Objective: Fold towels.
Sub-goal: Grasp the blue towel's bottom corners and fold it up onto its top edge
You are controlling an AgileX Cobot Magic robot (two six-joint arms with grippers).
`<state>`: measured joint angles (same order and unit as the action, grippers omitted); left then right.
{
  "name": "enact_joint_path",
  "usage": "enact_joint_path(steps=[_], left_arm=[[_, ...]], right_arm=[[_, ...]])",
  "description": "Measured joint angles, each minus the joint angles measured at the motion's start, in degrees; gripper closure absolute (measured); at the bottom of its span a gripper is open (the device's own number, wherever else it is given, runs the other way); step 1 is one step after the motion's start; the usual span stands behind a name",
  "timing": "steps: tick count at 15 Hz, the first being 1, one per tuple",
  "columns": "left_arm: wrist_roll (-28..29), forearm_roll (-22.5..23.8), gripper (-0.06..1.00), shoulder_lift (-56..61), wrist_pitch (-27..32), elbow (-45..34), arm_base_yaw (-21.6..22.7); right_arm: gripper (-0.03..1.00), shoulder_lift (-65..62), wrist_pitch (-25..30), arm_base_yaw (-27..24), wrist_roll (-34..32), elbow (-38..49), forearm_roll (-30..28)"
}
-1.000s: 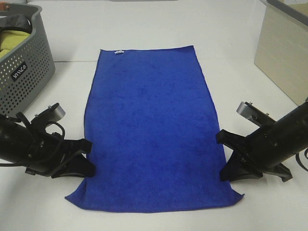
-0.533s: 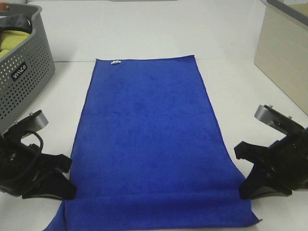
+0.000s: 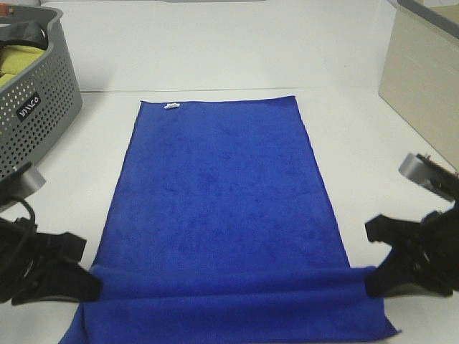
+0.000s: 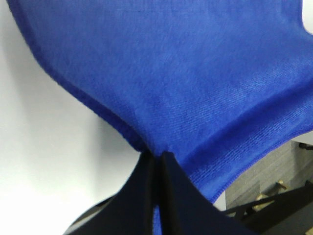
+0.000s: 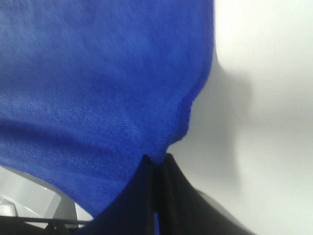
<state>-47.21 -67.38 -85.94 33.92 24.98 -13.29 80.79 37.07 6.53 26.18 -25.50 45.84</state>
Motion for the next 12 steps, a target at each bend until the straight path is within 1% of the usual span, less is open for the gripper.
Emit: enact_joint_path(steps=[2,3,6,7,9,12], left_arm=[[3.4,1.9,0.93,-2.8,-1.1,6.2,0.0],[5.6,3.8,0.93,-5.0,-1.2,10.8,0.0],[13.6,11.1,0.93,-13.9,-1.2,25.8,0.0],[15.1,12.9,0.93,-16.8,-1.2,31.6,0.0],[17.4,14.8,0.93,-23.0,-1.3,41.9,0.0],[18.6,17.4,0.93,-31.7,-1.0,56.5,0.0]], right_arm=[[0.97,3.4,0.9,0.0,-0.2,-8.5,-1.0],[0.97,5.7,2.1,0.0,-0.9,-12.9,-2.1],[0.97,16.3,5.6,0.0,-5.4,-30.9,-7.2],[0.97,20.0,6.8,0.0,-7.0,-36.4,-8.9],[0.97,26.8,9.1,0.0,-9.5,-48.1,-11.2],[0.97,37.4,11.2,0.0,-12.8,-64.9,-15.1]])
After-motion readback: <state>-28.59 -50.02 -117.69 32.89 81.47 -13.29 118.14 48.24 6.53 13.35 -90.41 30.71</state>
